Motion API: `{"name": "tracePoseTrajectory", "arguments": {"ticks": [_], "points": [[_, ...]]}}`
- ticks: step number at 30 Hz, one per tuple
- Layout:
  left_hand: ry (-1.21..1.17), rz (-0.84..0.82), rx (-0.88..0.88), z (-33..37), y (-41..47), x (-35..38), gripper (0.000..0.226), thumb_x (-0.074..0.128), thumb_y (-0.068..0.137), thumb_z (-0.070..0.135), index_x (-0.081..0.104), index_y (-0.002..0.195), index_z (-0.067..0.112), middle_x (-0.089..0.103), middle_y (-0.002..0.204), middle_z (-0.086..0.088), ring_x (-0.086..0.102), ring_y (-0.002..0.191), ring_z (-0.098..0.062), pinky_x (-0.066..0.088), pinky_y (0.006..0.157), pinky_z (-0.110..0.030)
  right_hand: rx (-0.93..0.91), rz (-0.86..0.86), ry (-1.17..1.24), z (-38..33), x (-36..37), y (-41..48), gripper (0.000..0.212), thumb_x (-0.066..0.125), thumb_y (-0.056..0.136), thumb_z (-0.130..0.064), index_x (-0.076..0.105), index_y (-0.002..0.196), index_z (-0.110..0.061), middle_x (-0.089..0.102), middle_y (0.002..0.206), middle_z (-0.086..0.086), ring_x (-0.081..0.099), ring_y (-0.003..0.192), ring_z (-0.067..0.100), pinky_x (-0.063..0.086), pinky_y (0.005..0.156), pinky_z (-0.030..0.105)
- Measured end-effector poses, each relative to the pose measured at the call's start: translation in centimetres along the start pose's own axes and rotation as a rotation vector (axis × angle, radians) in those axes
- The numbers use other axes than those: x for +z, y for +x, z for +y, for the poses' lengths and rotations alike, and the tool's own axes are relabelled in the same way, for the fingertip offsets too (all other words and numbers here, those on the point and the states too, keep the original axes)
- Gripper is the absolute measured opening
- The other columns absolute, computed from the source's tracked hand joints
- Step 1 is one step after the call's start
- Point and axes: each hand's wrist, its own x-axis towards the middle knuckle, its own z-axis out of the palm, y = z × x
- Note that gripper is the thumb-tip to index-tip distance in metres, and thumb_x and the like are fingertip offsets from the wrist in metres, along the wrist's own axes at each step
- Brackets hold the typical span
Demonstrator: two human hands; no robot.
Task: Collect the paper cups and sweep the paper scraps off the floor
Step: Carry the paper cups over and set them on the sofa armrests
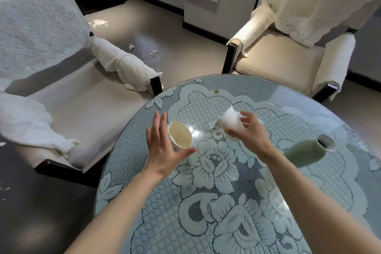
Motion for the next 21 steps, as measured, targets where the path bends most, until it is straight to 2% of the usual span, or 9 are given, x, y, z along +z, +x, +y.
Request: {"name": "tracePoseTrajectory", "arguments": {"ticks": [2, 4, 6, 9, 13, 14, 16, 19, 21], "points": [[-0.075, 0.083, 0.056, 1.6, 0.3, -0.2, 0.113, 0.033, 0.056, 0.095, -0.016, 0.143, 0.041, -0.008, 0.158, -0.001, -0.013, 0.139, 0.004, -0.011, 0.115, -0.035, 0.038, -0.114, 0.385, -1.5, -0.6, -1.1, 0.088, 0.079, 0.065, -0.015, 0.033, 0.14, -0.01, 0.053, 0.131, 0.01, 0.059, 0.109, 0.02, 0.051, 0.08, 0.027], [-0.247, 0.046, 0.04, 4.3, 1.1, -0.8, 0.119, 0.043, 0.054, 0.092, -0.005, 0.147, 0.035, 0.01, 0.158, -0.003, 0.008, 0.14, -0.001, 0.012, 0.114, -0.038, 0.042, -0.261, 0.547, -2.8, -0.8, -1.9, 0.089, 0.076, 0.062, -0.011, 0.033, 0.14, -0.011, 0.055, 0.13, 0.008, 0.061, 0.11, 0.02, 0.051, 0.08, 0.029], [-0.415, -0.084, -0.01, 6.7, 2.0, -1.4, 0.13, 0.056, 0.045, 0.089, -0.001, 0.148, 0.034, 0.025, 0.155, -0.004, 0.025, 0.138, -0.007, 0.026, 0.108, -0.036, 0.006, -0.374, 0.565, -3.7, -1.0, -2.4, 0.086, 0.075, 0.062, -0.006, 0.035, 0.139, -0.013, 0.057, 0.129, 0.007, 0.062, 0.11, 0.02, 0.052, 0.086, 0.032], [-0.533, -0.217, -0.027, 8.2, 3.0, -1.5, 0.137, 0.071, 0.038, 0.08, 0.001, 0.148, 0.037, 0.036, 0.15, -0.007, 0.038, 0.134, -0.012, 0.034, 0.104, -0.03, -0.034, -0.448, 0.52, -4.4, -1.4, -2.9, 0.086, 0.074, 0.065, -0.002, 0.035, 0.14, -0.017, 0.057, 0.13, 0.005, 0.062, 0.112, 0.017, 0.054, 0.089, 0.03], [-0.541, -0.274, -0.027, 8.4, 3.5, -0.8, 0.139, 0.078, 0.04, 0.071, 0.002, 0.149, 0.033, 0.051, 0.128, 0.009, 0.052, 0.117, -0.006, 0.044, 0.09, -0.012, -0.012, -0.485, 0.511, -3.8, -2.3, -2.7, 0.089, 0.072, 0.07, 0.002, 0.029, 0.145, -0.021, 0.055, 0.133, 0.0, 0.06, 0.116, 0.015, 0.05, 0.094, 0.03], [-0.514, -0.259, -0.026, 8.5, 3.6, -0.6, 0.135, 0.079, 0.044, 0.065, 0.002, 0.15, 0.03, 0.05, 0.122, 0.011, 0.052, 0.113, -0.006, 0.044, 0.09, -0.012, 0.001, -0.498, 0.536, -3.6, -2.5, -2.6, 0.085, 0.07, 0.072, 0.0, 0.03, 0.144, -0.021, 0.054, 0.135, 0.0, 0.059, 0.117, 0.016, 0.048, 0.097, 0.031], [-0.448, -0.182, -0.033, 8.5, 4.1, -0.4, 0.125, 0.076, 0.053, 0.054, 0.004, 0.151, 0.024, 0.046, 0.123, 0.007, 0.048, 0.113, -0.01, 0.043, 0.091, -0.018, 0.022, -0.433, 0.551, -3.1, -2.8, -2.3, 0.065, 0.064, 0.083, -0.004, 0.037, 0.14, -0.02, 0.055, 0.134, 0.001, 0.059, 0.116, 0.016, 0.045, 0.098, 0.03], [-0.35, -0.026, -0.021, 7.9, 5.2, -0.7, 0.119, 0.073, 0.055, 0.061, 0.017, 0.15, 0.015, 0.038, 0.135, -0.003, 0.043, 0.123, -0.016, 0.039, 0.102, -0.028, 0.085, -0.044, 0.333, -1.8, -2.5, -0.6, 0.044, 0.051, 0.094, -0.007, 0.044, 0.138, -0.013, 0.053, 0.134, 0.005, 0.057, 0.11, 0.017, 0.049, 0.086, 0.026], [-0.324, 0.049, -0.018, 7.4, 6.0, -1.3, 0.112, 0.072, 0.057, 0.059, 0.025, 0.147, 0.012, 0.036, 0.136, -0.006, 0.044, 0.124, -0.019, 0.038, 0.101, -0.025, 0.176, 0.18, 0.047, 0.0, -2.1, 1.4, 0.048, 0.048, 0.096, -0.015, 0.037, 0.143, -0.011, 0.044, 0.14, 0.01, 0.052, 0.119, 0.029, 0.049, 0.095, 0.04]]}}
